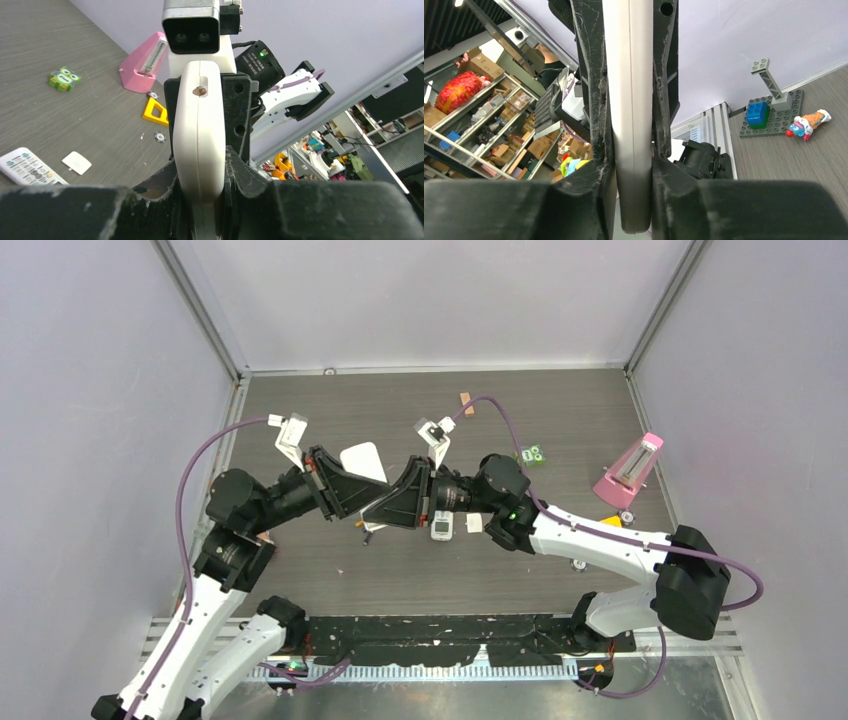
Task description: Load the batteries into the remote control
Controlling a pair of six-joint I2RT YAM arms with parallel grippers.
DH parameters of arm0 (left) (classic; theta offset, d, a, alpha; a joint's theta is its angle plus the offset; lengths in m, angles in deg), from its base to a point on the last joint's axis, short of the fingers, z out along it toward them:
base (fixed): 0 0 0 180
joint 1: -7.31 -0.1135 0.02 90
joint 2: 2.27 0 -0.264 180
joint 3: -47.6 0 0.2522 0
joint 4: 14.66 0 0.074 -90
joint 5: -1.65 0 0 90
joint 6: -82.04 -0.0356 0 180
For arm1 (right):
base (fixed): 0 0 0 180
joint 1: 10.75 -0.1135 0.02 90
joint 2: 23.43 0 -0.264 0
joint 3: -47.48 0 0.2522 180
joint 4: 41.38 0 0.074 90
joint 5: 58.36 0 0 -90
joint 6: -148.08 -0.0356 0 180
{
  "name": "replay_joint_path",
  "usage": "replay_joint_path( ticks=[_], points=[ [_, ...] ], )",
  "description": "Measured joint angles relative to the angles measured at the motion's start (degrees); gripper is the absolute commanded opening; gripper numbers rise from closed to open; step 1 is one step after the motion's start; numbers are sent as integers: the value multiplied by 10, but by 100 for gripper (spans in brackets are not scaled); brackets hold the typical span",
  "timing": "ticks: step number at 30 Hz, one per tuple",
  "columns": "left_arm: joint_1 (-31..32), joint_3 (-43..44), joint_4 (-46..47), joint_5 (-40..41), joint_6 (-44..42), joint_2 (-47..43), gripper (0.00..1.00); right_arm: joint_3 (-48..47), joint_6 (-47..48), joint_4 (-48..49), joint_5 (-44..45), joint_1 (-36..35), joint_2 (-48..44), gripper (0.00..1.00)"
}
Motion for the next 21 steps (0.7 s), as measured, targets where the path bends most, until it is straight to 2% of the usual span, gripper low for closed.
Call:
replay_joint_path(
  ticks=[1,3,5,7,13,18,21],
  points=[
    [0,0,-4,6,-3,-3,0,0,-2,0,2,-1,0,55],
    [0,0,-16,22,-14,-7,0,1,-4,-2,11,-1,0,72],
    [0,3,-41,45,-33,-10,0,1,1,-11,20,-1,-1,82],
    [0,9,-73,68,-58,-13,0,1,19,-37,36,0,-5,85],
    [0,48,-194,188,-150,-28,0,8,97,-167,104,0,-58,83],
    [0,51,-267,284,-200,-50,0,8,159,-256,174,0,-75,68],
    [0,51,-290,316,-221,-61,0,-5,187,-315,227,-1,-43,64]
  ],
)
